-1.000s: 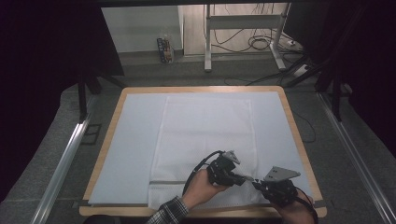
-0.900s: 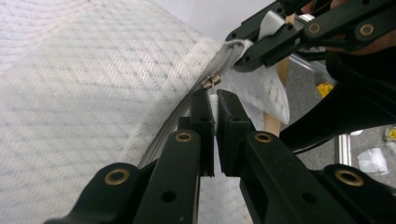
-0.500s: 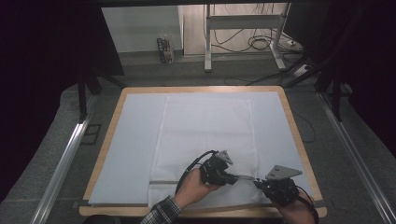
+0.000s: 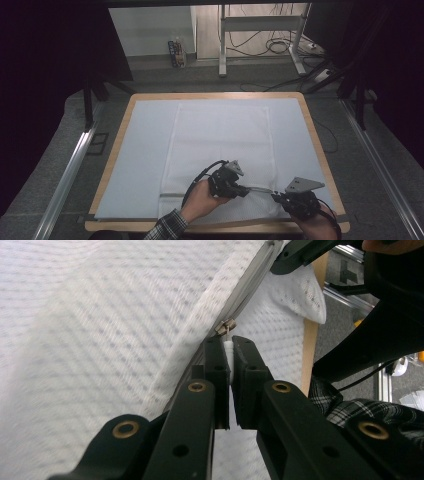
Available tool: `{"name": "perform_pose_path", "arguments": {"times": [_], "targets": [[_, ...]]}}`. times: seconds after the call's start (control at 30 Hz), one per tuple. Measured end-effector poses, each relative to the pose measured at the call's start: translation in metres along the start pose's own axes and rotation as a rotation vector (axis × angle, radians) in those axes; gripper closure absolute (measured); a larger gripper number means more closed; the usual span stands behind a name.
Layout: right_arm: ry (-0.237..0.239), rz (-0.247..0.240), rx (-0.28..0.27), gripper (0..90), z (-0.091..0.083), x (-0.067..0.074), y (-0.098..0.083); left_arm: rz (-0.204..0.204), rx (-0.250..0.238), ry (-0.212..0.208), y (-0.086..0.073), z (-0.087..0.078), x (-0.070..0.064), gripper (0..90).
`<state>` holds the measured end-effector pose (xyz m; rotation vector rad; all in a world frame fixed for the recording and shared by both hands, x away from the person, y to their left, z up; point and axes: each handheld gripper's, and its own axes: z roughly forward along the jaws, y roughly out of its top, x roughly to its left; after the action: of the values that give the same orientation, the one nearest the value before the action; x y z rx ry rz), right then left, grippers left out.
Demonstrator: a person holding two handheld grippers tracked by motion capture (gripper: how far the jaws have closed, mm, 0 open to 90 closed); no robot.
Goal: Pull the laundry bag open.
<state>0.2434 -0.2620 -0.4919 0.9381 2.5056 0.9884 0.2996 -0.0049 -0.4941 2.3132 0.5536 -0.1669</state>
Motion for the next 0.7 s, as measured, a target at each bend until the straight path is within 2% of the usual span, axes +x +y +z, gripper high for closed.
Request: {"name": "perform_pose_path", "arguments": {"times": [0.17,0.43,0.53,0.7], "targets": [[0.005,0.001,-0.001,85.6,0.0,0.0,0.0,0.005,0.005,0.01,-0.003,-0.006,0.001,87.0],[0.006,-0.001,0.002,85.5,0.001,0.001,0.0,-0.036,-0.013,0.003,-0.016,-0.013,0.006,87.0],[0.009,-0.001,0.0,85.4,0.001,0.0,0.0,-0.041,-0.018,-0.008,-0.019,-0.015,0.007,87.0],[0.012,-0.003,0.003,85.3,0.001,0.0,0.0,-0.042,-0.017,-0.001,-0.023,-0.017,0.008,87.0]]}}
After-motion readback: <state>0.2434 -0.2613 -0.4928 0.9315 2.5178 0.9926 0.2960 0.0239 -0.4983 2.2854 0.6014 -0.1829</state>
